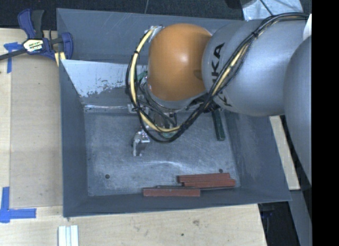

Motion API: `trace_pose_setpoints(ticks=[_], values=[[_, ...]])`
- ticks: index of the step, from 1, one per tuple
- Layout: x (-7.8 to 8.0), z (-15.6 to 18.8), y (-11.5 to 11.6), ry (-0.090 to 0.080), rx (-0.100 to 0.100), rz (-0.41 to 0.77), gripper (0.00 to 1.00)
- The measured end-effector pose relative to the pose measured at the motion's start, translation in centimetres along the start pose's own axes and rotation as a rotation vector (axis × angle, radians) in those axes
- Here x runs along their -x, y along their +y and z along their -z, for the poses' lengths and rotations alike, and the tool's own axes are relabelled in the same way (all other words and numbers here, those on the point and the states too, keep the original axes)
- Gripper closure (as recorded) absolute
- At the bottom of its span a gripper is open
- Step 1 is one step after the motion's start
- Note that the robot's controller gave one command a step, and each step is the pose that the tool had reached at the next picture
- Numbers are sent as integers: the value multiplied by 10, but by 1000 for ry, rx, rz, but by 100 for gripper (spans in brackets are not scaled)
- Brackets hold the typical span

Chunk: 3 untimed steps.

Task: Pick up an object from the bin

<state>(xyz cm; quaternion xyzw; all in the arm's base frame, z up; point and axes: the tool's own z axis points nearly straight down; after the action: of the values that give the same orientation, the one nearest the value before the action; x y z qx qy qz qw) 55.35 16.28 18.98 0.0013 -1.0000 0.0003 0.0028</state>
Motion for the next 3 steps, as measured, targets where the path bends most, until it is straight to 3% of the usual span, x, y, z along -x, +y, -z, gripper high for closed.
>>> trace_pose_setpoints(ticks=[1, 2, 3], values=[[2, 5, -1, -8, 2, -2, 0], [5, -34, -13, -17, 4, 18, 0], [35, -65, -40, -5, 1, 73, 0]])
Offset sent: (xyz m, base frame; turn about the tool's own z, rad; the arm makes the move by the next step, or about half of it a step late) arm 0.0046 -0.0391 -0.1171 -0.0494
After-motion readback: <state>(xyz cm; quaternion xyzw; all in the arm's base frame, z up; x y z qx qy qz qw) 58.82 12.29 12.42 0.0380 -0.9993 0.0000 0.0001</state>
